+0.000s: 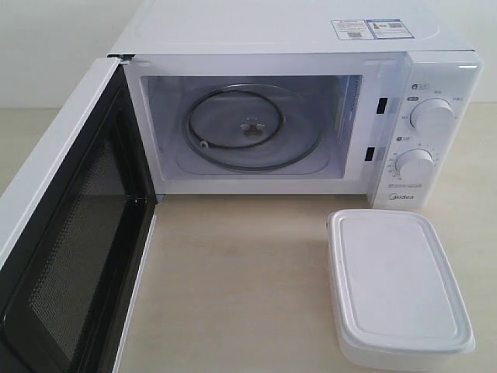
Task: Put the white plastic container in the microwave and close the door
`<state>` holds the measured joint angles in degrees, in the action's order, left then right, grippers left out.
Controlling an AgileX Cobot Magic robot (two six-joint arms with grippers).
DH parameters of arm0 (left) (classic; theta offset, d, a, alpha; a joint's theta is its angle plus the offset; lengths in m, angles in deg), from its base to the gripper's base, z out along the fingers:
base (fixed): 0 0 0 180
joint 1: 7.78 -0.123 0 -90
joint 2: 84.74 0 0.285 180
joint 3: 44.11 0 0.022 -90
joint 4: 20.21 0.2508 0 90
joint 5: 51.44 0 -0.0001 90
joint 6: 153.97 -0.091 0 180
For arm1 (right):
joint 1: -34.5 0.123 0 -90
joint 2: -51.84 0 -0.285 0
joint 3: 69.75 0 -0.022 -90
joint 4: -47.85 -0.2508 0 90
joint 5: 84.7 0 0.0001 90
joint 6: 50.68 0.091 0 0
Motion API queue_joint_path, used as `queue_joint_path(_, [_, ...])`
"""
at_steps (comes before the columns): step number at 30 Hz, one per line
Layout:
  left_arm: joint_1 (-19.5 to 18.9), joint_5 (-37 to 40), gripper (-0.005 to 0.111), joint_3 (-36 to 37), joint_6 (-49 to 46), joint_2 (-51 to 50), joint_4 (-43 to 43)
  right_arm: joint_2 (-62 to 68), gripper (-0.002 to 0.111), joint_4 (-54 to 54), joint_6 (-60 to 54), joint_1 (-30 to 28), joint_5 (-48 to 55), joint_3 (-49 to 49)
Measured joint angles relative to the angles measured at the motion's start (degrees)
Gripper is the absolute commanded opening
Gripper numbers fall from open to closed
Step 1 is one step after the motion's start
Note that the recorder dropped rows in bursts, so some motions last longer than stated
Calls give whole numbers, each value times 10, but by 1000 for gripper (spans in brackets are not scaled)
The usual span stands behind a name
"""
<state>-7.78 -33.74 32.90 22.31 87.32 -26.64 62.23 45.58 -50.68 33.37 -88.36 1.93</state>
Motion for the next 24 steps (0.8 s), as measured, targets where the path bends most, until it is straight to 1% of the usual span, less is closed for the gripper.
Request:
queue_joint_path(2, [0,0,4,0,0,0,0,27,0,0,-9,0,18,-23])
queue_joint_path(6, [0,0,4,0,0,0,0,65,0,0,-12,0,20,-38])
queue_joint_path(14, [0,0,4,0,0,0,0,70,0,0,0,0,-27,-41])
queue_joint_path(24, [0,0,4,0,0,0,0,81,0,-6,7,0,-16,-30])
